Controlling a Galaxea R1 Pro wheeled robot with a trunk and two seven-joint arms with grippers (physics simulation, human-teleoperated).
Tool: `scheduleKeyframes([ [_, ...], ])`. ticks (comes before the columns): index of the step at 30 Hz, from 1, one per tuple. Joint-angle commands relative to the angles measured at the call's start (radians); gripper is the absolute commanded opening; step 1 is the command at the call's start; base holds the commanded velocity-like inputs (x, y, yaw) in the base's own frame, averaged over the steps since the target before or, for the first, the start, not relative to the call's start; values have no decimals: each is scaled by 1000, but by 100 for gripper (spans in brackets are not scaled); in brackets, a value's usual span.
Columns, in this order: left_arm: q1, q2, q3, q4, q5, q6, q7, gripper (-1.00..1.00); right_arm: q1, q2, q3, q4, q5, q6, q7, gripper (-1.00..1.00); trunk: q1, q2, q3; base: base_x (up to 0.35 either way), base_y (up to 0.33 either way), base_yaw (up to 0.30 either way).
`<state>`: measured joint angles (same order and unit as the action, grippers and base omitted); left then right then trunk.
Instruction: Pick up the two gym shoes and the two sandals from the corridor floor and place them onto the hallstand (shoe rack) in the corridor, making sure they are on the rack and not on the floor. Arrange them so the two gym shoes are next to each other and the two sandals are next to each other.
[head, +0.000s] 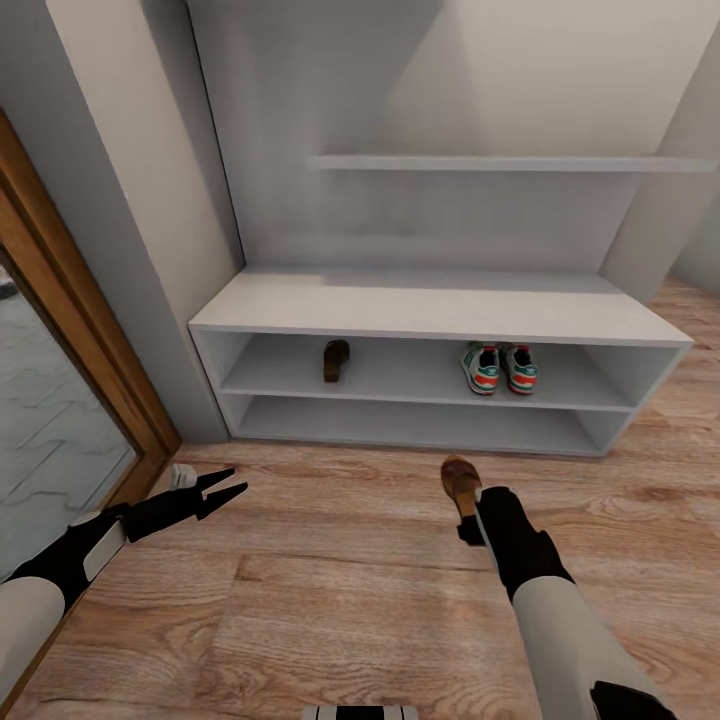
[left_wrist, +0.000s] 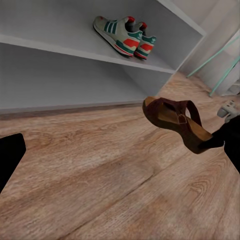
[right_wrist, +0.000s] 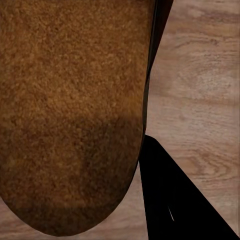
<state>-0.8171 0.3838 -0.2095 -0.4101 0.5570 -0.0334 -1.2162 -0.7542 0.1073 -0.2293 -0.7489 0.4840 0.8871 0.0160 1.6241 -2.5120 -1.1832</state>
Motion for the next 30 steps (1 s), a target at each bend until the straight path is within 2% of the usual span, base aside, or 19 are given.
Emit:
scheduleKeyframes([
  [1, -1, 1, -8, 1, 9, -3, 0, 100, -1, 2, -3, -1, 1, 2, -2, -100, 0, 0, -1, 0, 0, 0],
  [6, -1, 1, -8, -1, 9, -3, 0, 100, -1, 7, 2, -3, 0, -17, -1, -100, 0, 0, -1, 0, 0, 0],
  [10, -1, 1, -9, -2, 9, -3, 0, 100, -1, 9, 2, -3, -1, -94, -3, -100, 0, 0, -1, 0, 0, 0],
  [11, -1, 0, -8, -3, 9, -3, 0, 100, -1, 9, 2, -3, -14, -132, -7, -100, 0, 0, -1, 0, 0, 0],
  [13, -1, 0, -9, -4, 9, -3, -1, 100, -1, 8, 2, 1, -95, -194, -11, -100, 0, 0, -1, 0, 0, 0],
  [14, -1, 0, -9, -4, 9, -3, -1, 100, -1, 8, 2, 2, -118, -207, -11, -100, 0, 0, -1, 0, 0, 0],
  [15, -1, 0, -9, -4, 9, -3, -2, 100, -1, 6, 1, 32, -224, -301, -13, -100, 0, 0, -1, 0, 0, 0],
  [16, -1, 0, -9, -4, 9, -3, -2, 100, -1, 5, 1, 73, -250, -352, -14, -100, 0, 0, -1, 0, 0, 0],
  [17, -1, 0, -9, -4, 9, -3, -2, 100, -1, 5, 2, 93, -260, -374, -14, -100, 0, 0, -1, 0, 0, 0],
  [19, -1, 0, -10, -4, 9, -3, -2, 100, -1, 4, 1, 200, -289, -452, -16, -100, 0, 0, -1, 0, 0, 0],
  [23, -1, 0, -10, -4, 9, -3, -2, 100, -1, 3, 1, 237, -298, -476, -20, -100, 0, 0, -1, 0, 0, 0],
  [30, -1, 0, -10, -4, 9, -3, -2, 100, -1, 3, -1, 206, -298, -479, -19, -100, 0, 0, -1, 0, 0, 0],
])
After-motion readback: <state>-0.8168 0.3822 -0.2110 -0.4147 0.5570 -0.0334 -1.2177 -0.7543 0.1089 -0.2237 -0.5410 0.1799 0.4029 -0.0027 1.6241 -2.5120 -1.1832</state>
